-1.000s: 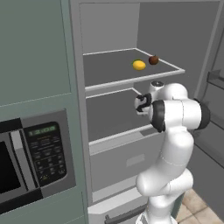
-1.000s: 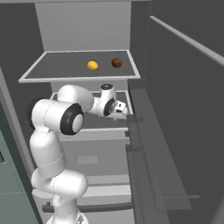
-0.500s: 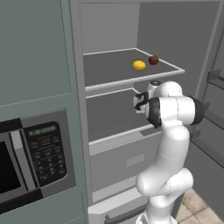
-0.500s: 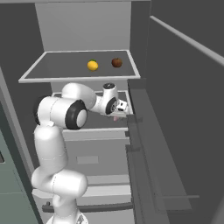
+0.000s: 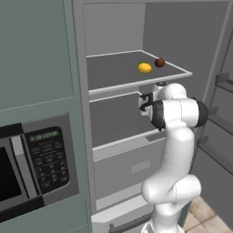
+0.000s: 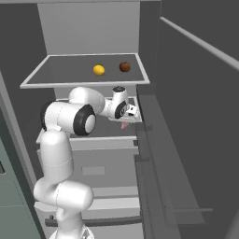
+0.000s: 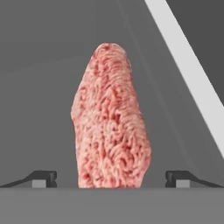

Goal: Open the fridge, remove the apple, lemon, and steak, and place them on any counter.

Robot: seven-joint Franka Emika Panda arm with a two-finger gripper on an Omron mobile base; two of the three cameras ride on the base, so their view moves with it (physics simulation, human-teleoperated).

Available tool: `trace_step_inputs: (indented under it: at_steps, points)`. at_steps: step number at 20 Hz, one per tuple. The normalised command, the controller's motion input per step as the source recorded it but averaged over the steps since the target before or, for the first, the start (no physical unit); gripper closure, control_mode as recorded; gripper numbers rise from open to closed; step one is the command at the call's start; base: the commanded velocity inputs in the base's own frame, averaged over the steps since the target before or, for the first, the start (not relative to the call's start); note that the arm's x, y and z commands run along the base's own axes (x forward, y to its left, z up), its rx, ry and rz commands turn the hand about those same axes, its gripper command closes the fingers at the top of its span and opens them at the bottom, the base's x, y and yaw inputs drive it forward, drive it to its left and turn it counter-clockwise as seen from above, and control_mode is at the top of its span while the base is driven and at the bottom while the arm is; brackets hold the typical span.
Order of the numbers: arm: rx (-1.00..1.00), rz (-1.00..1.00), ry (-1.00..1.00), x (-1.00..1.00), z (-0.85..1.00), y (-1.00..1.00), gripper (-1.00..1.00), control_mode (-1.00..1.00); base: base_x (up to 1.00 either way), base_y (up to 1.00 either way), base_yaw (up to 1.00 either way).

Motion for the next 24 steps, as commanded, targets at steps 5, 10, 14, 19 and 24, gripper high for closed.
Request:
trace_step_inputs:
  at_steps: [5, 10, 14, 19, 24]
  points:
    - [0.00, 0.00, 0.06, 0.04, -0.44, 0.00, 1.00, -1.00, 0.00, 0.00, 0.00]
    - [0.00, 0.00, 0.02, 0.00, -0.04, 0.00, 1.00, -1.00, 0.00, 0.00, 0.00]
    - [0.00, 0.00, 0.00, 0.00, -0.18, 0.00, 1.00, -1.00, 0.00, 0.00, 0.00]
    - [0.00, 0.00, 0.05, -0.14, -0.54, -0.05, 1.00, -1.00, 0.00, 0.00, 0.00]
    - [0.00, 0.01, 0.00, -0.60, -0.12, -0.02, 1.00, -1.00, 0.00, 0.00, 0.00]
